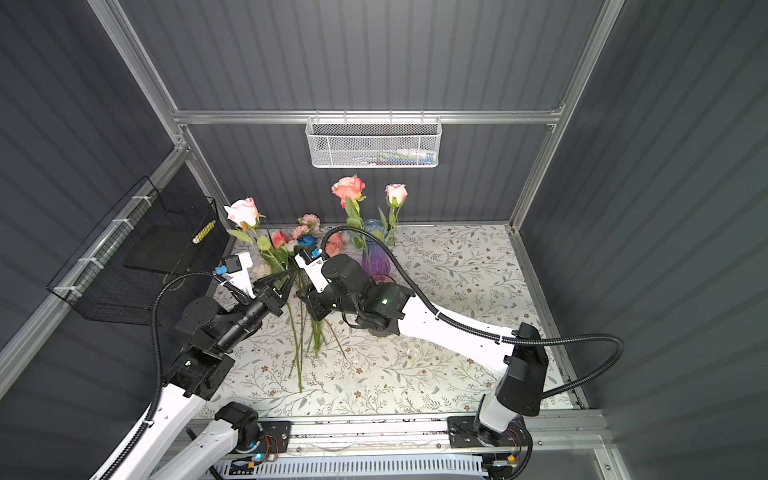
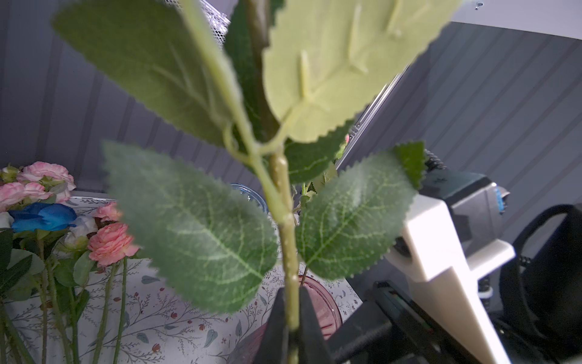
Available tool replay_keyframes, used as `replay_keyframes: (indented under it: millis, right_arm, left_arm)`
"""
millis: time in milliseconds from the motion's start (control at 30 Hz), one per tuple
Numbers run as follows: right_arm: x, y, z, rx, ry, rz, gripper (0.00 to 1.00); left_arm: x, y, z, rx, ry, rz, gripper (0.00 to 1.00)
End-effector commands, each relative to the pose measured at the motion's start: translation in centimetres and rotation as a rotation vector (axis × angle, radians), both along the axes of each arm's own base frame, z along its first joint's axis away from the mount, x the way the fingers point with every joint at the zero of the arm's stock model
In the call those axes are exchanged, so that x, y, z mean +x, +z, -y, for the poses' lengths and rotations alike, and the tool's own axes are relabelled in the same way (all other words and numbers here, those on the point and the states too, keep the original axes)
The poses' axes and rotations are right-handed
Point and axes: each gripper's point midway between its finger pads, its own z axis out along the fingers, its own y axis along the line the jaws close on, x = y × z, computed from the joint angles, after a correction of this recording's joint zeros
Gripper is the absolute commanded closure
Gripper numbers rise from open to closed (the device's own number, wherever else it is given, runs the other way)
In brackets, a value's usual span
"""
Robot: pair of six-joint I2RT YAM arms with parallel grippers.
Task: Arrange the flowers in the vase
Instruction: 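Close the right gripper on the rose stem below the left gripper, then lift the rose above the pink-to-grey vase with the right gripper while the left withdraws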
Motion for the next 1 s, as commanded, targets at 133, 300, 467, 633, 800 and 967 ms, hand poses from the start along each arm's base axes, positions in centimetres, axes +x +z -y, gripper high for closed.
replay_keyframes:
  millis: [133,300,467,633,800,967]
  right_arm:
    - [0.6,-0.2,0.1,-0.014,-0.022,-0.003,0.97]
    - [0.4,-0.2,0.2,-0.009,-0.015,0.000,0.98]
    - [0.3,0.1,0.6,-0.007,-0.017,0.009,0.98]
    - [0.3,0.9,1.7,-0.004,-0.041,0.039,0.98]
    - [0.6,3.2,3.1,0.008,-0.079,0.102,0.98]
    - [0.7,5.7,4.2,0.018,-0.100,0.168,0.98]
  left_arm:
    - [-0.1,0.3,0.0,-0.032,-0.001,-0.007,1.00]
    - [-0.3,0.6,-0.1,-0.020,0.000,-0.002,0.56]
    - [-1.1,1.3,-1.4,0.041,0.062,0.022,0.01]
    - [-2.2,1.5,-4.3,0.074,0.192,0.029,0.01]
    - [-3.3,1.2,-8.0,0.050,0.361,0.004,0.00]
    - [-3.4,-0.5,-12.0,0.021,0.570,-0.091,0.00]
